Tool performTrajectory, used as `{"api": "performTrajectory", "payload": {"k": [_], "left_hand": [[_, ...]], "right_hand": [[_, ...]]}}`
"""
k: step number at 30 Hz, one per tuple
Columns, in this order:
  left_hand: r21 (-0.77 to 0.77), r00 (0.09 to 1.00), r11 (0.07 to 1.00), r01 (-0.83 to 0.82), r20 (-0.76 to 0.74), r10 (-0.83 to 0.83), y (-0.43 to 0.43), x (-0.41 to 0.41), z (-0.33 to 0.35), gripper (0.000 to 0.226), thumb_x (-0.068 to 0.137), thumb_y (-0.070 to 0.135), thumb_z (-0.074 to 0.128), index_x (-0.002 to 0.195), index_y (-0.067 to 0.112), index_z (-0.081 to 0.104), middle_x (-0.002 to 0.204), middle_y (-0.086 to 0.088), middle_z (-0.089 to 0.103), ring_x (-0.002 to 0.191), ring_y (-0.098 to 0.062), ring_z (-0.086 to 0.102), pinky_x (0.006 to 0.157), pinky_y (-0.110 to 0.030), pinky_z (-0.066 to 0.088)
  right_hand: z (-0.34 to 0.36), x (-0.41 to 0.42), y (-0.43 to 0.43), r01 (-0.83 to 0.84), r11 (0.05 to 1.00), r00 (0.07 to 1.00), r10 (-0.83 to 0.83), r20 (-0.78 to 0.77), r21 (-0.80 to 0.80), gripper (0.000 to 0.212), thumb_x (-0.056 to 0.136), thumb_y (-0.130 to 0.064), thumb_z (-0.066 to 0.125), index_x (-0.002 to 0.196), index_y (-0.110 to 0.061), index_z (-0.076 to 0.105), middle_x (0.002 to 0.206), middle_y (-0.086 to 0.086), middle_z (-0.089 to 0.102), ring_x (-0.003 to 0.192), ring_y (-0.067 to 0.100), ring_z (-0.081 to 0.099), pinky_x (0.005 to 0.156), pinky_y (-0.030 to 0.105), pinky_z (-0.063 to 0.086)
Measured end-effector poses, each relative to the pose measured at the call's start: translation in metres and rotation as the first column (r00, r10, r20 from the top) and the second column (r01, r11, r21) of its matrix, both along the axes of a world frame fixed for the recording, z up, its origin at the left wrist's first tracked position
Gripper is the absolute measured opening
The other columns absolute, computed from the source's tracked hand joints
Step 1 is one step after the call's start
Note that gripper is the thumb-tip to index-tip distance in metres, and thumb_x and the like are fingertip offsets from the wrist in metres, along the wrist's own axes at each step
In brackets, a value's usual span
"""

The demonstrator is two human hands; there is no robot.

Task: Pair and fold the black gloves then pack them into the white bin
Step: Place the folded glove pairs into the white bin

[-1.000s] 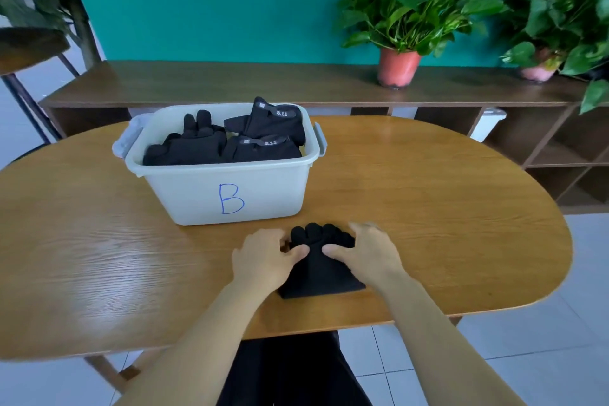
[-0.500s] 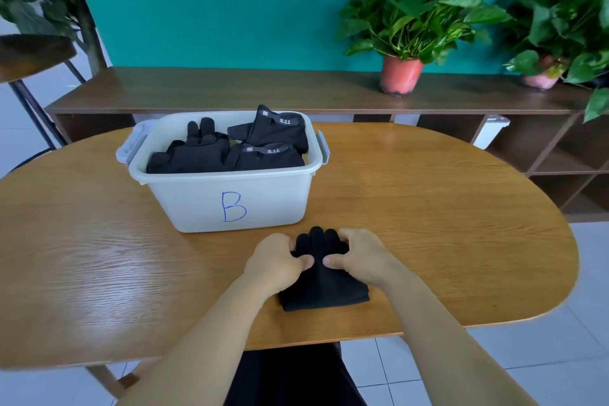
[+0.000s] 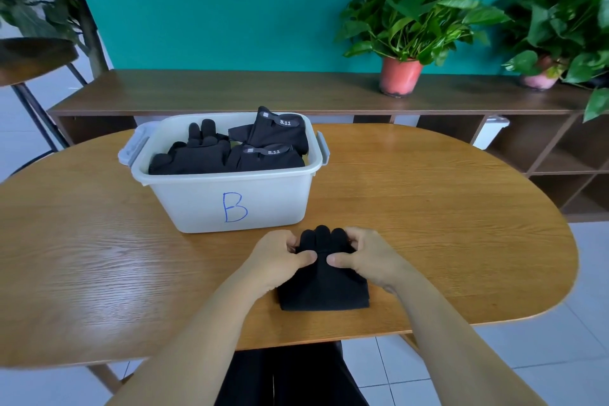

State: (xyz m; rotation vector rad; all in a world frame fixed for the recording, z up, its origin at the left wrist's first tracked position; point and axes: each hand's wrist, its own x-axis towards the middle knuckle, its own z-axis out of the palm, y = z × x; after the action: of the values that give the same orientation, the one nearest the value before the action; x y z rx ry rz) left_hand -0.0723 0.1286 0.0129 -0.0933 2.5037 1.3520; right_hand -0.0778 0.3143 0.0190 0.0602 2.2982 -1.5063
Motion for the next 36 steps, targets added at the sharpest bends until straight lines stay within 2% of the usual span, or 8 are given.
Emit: {"api": "performTrajectory", "payload": {"k": [12,17,19,21,24,28,32,36], "left_hand": [[0.166,0.994,0.985,0.035,-0.112,-0.016,-0.011,0.018,0.093,0.012,0.088,0.024,0.071,0.093,0.013,0.071,0.092,-0.006,0.075,0.090,-0.019,0.071,0.084,-0.033,0.055],[0.151,0.977,0.988,0.007,-0.210,0.025,-0.041,0.014,0.143,0.024,0.085,0.027,0.074,0.097,0.006,0.071,0.089,0.005,0.067,0.084,-0.010,0.064,0.069,-0.020,0.047],[0.150,0.974,0.988,-0.027,-0.218,0.060,-0.058,0.008,0.161,0.024,0.085,0.028,0.075,0.101,0.011,0.071,0.100,0.003,0.070,0.092,-0.012,0.066,0.073,-0.023,0.050],[0.145,0.971,0.988,-0.061,-0.221,0.093,-0.078,0.002,0.177,0.013,0.086,0.025,0.075,0.092,0.014,0.073,0.095,0.000,0.074,0.089,-0.015,0.068,0.079,-0.029,0.053],[0.143,0.964,0.983,-0.114,-0.225,0.145,-0.108,-0.017,0.197,0.020,0.082,0.029,0.079,0.093,0.013,0.073,0.096,-0.006,0.075,0.092,-0.025,0.069,0.087,-0.038,0.053],[0.131,0.963,0.982,-0.138,-0.213,0.164,-0.142,-0.054,0.211,0.026,0.083,0.026,0.078,0.102,0.009,0.072,0.094,-0.003,0.072,0.087,-0.019,0.066,0.083,-0.032,0.051],[0.137,0.960,0.976,-0.170,-0.201,0.196,-0.167,-0.100,0.221,0.024,0.085,0.022,0.077,0.102,0.007,0.070,0.097,-0.005,0.073,0.083,-0.015,0.066,0.075,-0.027,0.054],[0.147,0.956,0.972,-0.183,-0.206,0.211,-0.186,-0.142,0.223,0.026,0.083,0.018,0.079,0.101,0.002,0.070,0.101,-0.013,0.074,0.096,-0.026,0.071,0.092,-0.043,0.056]], "right_hand": [[0.094,0.013,-0.003,-0.024,0.999,0.986,0.016,-0.164,-0.042,0.026,0.082,-0.002,0.074,0.107,-0.007,0.067,0.099,0.013,0.073,0.092,0.026,0.071,0.089,0.042,0.057],[0.148,0.005,-0.032,-0.091,0.995,0.964,0.076,-0.255,-0.049,0.023,0.084,0.002,0.071,0.105,-0.008,0.069,0.089,0.005,0.073,0.082,0.017,0.070,0.073,0.028,0.057],[0.164,-0.004,-0.049,-0.124,0.991,0.955,0.107,-0.276,-0.044,0.023,0.084,-0.002,0.072,0.105,-0.011,0.069,0.093,0.006,0.074,0.089,0.020,0.070,0.079,0.031,0.056],[0.177,-0.018,-0.070,-0.149,0.989,0.945,0.134,-0.298,-0.026,0.023,0.084,-0.004,0.073,0.106,-0.009,0.070,0.095,0.007,0.074,0.092,0.022,0.070,0.081,0.034,0.055],[0.192,-0.047,-0.101,-0.175,0.984,0.935,0.157,-0.319,-0.030,0.019,0.084,-0.004,0.073,0.102,-0.006,0.069,0.092,0.008,0.073,0.091,0.025,0.070,0.080,0.037,0.056],[0.205,-0.090,-0.140,-0.191,0.981,0.934,0.173,-0.314,-0.028,0.011,0.085,-0.005,0.073,0.092,-0.010,0.067,0.081,0.004,0.070,0.074,0.018,0.068,0.061,0.028,0.056],[0.210,-0.141,-0.170,-0.192,0.981,0.927,0.176,-0.330,-0.017,0.027,0.083,-0.002,0.074,0.108,0.000,0.065,0.095,0.011,0.072,0.090,0.025,0.070,0.089,0.045,0.056],[0.208,-0.184,-0.188,-0.203,0.978,0.924,0.174,-0.340,-0.052,0.027,0.084,-0.001,0.072,0.110,-0.003,0.064,0.098,0.010,0.071,0.090,0.023,0.070,0.082,0.038,0.057]]}}
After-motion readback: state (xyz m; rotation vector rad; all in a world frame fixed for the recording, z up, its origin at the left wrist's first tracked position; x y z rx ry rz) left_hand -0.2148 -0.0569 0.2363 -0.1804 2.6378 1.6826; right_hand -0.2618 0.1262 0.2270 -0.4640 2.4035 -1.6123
